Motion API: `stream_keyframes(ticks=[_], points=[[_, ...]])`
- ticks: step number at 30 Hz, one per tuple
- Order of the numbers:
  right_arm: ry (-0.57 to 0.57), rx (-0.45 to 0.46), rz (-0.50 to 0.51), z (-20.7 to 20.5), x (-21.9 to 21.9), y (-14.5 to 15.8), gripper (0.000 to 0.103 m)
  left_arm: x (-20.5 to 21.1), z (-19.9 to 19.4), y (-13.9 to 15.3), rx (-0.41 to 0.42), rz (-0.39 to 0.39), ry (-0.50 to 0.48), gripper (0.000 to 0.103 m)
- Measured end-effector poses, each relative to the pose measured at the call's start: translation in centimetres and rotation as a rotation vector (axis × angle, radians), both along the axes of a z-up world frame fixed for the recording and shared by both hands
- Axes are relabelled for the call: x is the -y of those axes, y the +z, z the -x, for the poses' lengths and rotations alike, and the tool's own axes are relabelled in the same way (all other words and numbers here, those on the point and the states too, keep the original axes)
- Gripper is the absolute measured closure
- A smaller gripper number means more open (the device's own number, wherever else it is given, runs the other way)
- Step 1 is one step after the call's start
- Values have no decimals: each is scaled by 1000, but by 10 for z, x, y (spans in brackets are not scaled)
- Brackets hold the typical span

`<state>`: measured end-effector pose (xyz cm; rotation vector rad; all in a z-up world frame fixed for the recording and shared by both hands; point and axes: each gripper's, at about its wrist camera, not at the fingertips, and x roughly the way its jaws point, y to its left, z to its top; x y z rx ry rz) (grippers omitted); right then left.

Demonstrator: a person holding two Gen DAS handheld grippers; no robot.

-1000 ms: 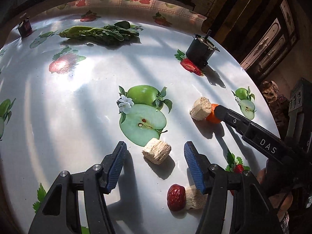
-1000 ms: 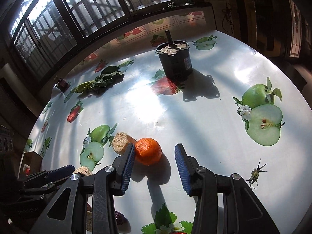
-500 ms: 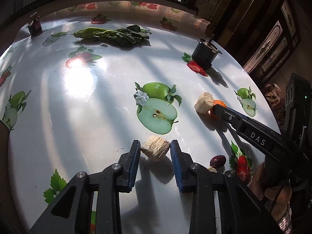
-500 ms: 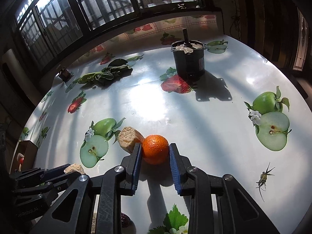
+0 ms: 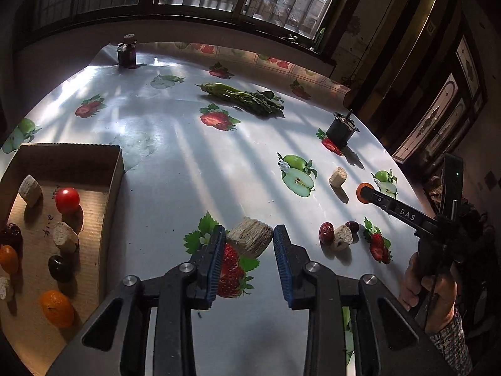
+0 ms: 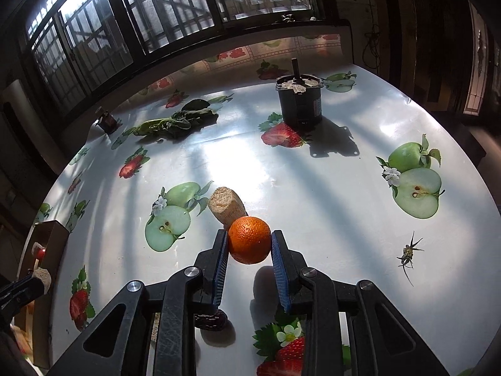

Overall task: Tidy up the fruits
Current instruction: 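Carry the yam chunk and orange into the box and open both tools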

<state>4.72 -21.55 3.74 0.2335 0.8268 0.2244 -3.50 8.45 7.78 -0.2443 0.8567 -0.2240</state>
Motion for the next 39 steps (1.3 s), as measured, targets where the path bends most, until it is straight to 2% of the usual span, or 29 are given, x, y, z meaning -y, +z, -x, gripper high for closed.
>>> stream_keyframes(ticks=[4, 8, 13, 20, 26, 32, 39], points=[[71, 46, 11, 38, -31, 31, 74, -47, 29, 1, 5, 37, 77, 72], [174, 84, -26, 74, -75, 56, 74, -103, 56, -3, -8, 59, 189, 72], [337, 95, -46, 111, -151, 65, 73, -164, 84, -14, -35, 3, 345, 72], [534, 54, -36, 143, -257, 44, 73, -205, 101, -34, -96, -92, 428, 72], [635, 23, 30, 159, -321, 19, 73, -218, 99, -52, -149, -76, 439, 72], [698, -5, 105, 164, -357, 0, 73, -225, 96, -59, -160, -70, 459, 72], [693, -41, 144, 156, -374, -15, 73, -230, 94, -59, -146, -77, 476, 72]])
